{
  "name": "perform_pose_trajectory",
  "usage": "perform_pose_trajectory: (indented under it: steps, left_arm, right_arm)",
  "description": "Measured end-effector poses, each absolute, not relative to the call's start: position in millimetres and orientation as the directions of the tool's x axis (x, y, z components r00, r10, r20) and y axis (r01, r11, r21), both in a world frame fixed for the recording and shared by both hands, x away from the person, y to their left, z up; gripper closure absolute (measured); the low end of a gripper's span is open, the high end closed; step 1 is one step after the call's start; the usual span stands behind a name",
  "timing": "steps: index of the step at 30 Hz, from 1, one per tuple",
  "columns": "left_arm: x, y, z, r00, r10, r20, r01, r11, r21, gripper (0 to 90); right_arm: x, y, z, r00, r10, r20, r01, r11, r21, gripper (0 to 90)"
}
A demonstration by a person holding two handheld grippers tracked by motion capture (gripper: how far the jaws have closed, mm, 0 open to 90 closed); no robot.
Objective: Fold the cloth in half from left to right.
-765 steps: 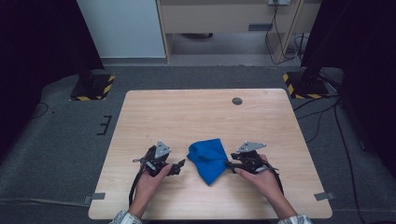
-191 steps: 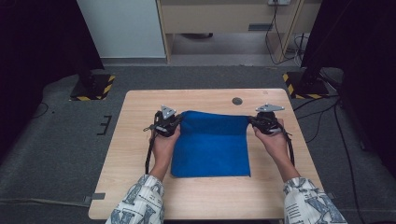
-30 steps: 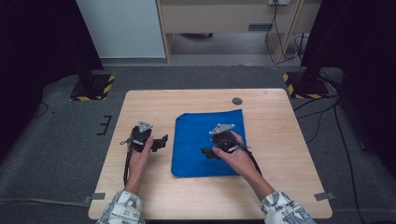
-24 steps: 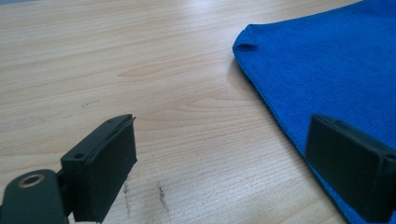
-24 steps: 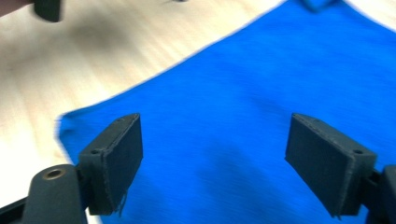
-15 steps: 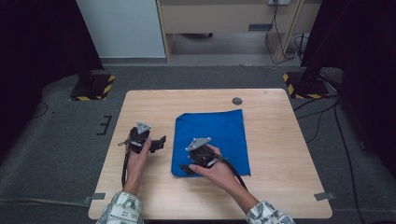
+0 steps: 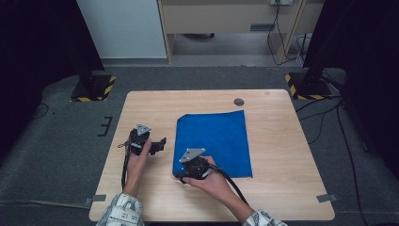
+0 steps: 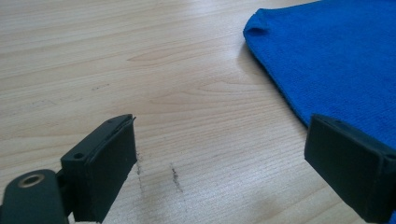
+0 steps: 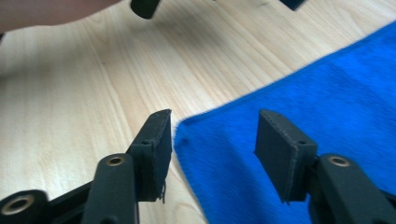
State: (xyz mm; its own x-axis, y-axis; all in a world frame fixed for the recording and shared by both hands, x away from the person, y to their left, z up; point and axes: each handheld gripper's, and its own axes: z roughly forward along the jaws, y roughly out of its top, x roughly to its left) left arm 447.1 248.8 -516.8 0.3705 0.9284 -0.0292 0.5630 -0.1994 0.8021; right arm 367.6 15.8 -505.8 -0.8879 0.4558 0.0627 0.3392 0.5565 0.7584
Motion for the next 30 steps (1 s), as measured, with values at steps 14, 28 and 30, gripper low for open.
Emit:
perform_pose_trajectory:
  steps: [14, 28, 30]
  left_arm:
    - [448.4, 248.4, -518.7, 0.383, 0.921, -0.065, 0.573, -0.182, 0.799, 8.5]
    - [448.5, 247.6, -519.0, 0.392, 0.917, -0.071, 0.574, -0.183, 0.798, 8.6]
    - [448.5, 247.6, -519.1, 0.392, 0.917, -0.073, 0.574, -0.182, 0.799, 8.6]
  right_arm:
    - [356.8, 38.0, -521.3, -0.882, 0.472, 0.014, 0.328, 0.59, 0.738, 44.6]
    - [359.5, 38.5, -523.4, -0.871, 0.492, 0.009, 0.34, 0.588, 0.734, 68.7]
    - [360.2, 37.4, -522.8, -0.871, 0.49, 0.013, 0.341, 0.587, 0.734, 74.6]
